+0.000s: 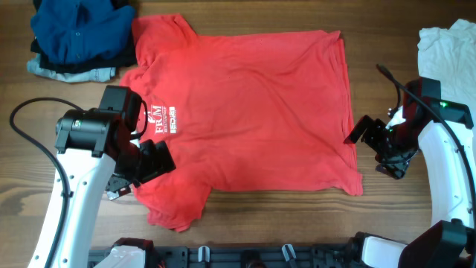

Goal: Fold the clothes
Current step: 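Swing the held shirt forward and lay it flat on the table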

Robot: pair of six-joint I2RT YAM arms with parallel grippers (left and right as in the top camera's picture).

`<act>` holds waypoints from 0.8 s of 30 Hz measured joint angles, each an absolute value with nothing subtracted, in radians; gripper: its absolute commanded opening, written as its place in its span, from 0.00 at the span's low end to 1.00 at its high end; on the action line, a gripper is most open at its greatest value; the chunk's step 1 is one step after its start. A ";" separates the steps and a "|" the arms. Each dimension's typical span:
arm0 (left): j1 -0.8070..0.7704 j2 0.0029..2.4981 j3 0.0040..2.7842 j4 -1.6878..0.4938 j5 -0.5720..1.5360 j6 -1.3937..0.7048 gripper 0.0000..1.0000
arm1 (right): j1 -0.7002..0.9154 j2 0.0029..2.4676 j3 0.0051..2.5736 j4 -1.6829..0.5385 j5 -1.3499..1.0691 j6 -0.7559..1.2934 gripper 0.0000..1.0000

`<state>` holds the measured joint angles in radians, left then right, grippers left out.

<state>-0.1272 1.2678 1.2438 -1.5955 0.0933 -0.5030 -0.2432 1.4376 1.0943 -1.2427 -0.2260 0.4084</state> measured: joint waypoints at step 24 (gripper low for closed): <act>0.054 1.590 0.846 -1.233 0.181 -0.618 0.88 | -0.243 1.436 1.094 -1.282 -0.326 0.308 1.00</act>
